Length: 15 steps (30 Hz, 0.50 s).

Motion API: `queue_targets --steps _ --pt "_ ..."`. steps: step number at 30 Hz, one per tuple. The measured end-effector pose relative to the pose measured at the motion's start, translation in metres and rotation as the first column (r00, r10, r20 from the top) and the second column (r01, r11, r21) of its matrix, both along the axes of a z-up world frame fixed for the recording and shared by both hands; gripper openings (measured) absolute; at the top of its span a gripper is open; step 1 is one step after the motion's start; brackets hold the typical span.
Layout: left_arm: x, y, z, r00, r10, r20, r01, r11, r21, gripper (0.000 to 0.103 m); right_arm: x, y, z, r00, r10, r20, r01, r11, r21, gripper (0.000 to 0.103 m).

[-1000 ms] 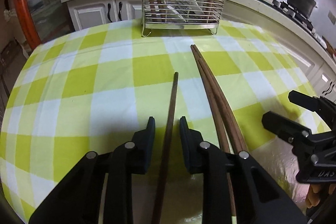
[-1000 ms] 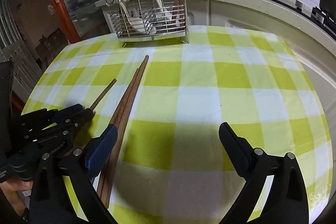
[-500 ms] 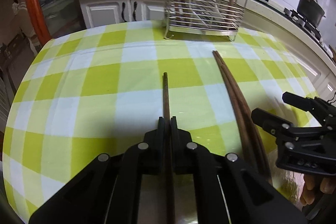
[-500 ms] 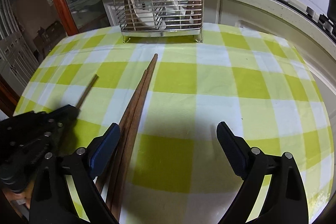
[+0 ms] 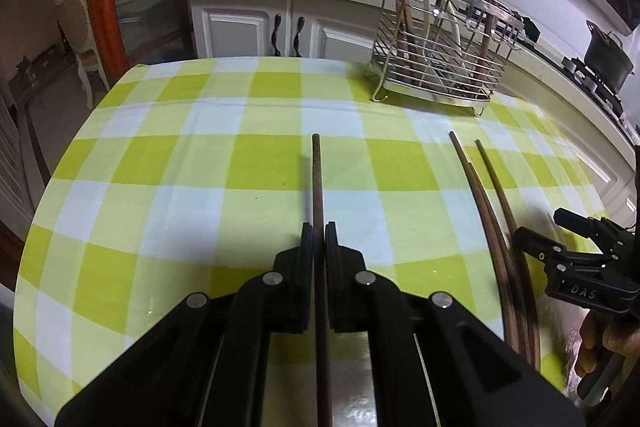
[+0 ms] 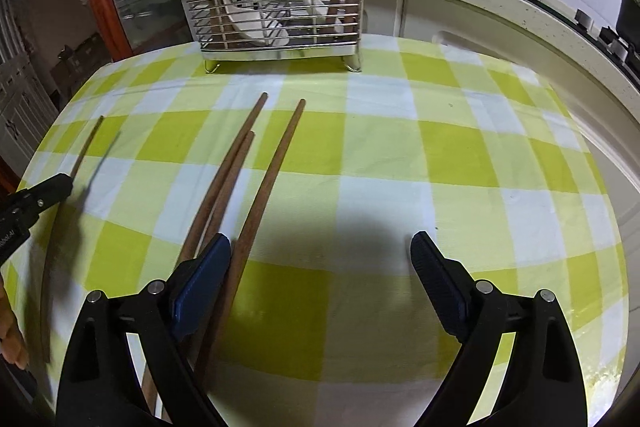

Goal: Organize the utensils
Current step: 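Close the left tool on a brown chopstick while the right tool grasps another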

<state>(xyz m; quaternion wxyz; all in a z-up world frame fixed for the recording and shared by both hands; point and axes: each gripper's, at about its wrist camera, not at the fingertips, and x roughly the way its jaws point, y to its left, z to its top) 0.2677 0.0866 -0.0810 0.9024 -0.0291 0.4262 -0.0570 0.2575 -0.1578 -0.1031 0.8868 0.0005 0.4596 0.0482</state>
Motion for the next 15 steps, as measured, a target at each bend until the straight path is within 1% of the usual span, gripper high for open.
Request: queue_targets --steps 3,4,5,6,7,9,11,12,14,15 --pt "-0.001 0.003 0.001 1.000 0.005 0.002 -0.005 1.000 -0.005 0.006 0.001 -0.002 0.001 1.000 -0.013 -0.015 0.013 1.000 0.003 0.084" --pt "-0.001 0.004 0.002 1.000 0.006 0.004 -0.006 1.000 -0.006 0.006 0.002 -0.002 0.001 1.000 -0.017 -0.021 0.017 1.000 0.005 0.080" --pt "-0.001 0.004 0.002 1.000 0.008 0.006 -0.008 1.000 -0.009 0.006 0.003 0.001 0.000 0.999 -0.018 -0.031 0.018 1.000 0.004 0.079" --pt "-0.002 0.005 0.003 1.000 0.010 0.008 -0.010 1.000 -0.012 0.006 0.004 0.005 0.000 0.999 -0.021 -0.035 0.021 1.000 -0.018 0.078" --pt "-0.002 0.006 0.003 1.000 0.011 0.009 -0.010 1.000 -0.013 0.006 0.005 0.007 0.000 0.999 -0.021 -0.031 0.020 1.000 -0.020 0.075" --pt "-0.003 0.009 0.004 1.000 0.015 0.011 -0.015 1.000 -0.018 0.006 0.008 0.013 0.002 0.999 -0.016 -0.028 0.015 1.000 -0.018 0.068" --pt "-0.004 0.011 0.005 1.000 0.018 0.014 -0.017 1.000 -0.020 0.006 0.011 0.015 0.002 1.000 -0.013 -0.025 0.013 1.000 -0.017 0.055" --pt "-0.004 0.013 0.005 1.000 0.019 0.016 -0.019 1.000 -0.022 0.006 0.012 0.016 0.003 1.000 -0.010 -0.023 0.010 1.000 -0.016 0.052" --pt "-0.004 0.018 0.007 0.999 0.027 0.021 -0.027 0.999 -0.028 0.006 0.012 0.017 0.004 1.000 -0.002 -0.016 0.001 1.000 -0.014 0.039" --pt "-0.004 0.020 0.008 0.999 0.031 0.023 -0.031 0.999 -0.032 0.006 0.012 0.017 0.004 1.000 0.001 -0.013 -0.001 1.000 -0.012 0.036"
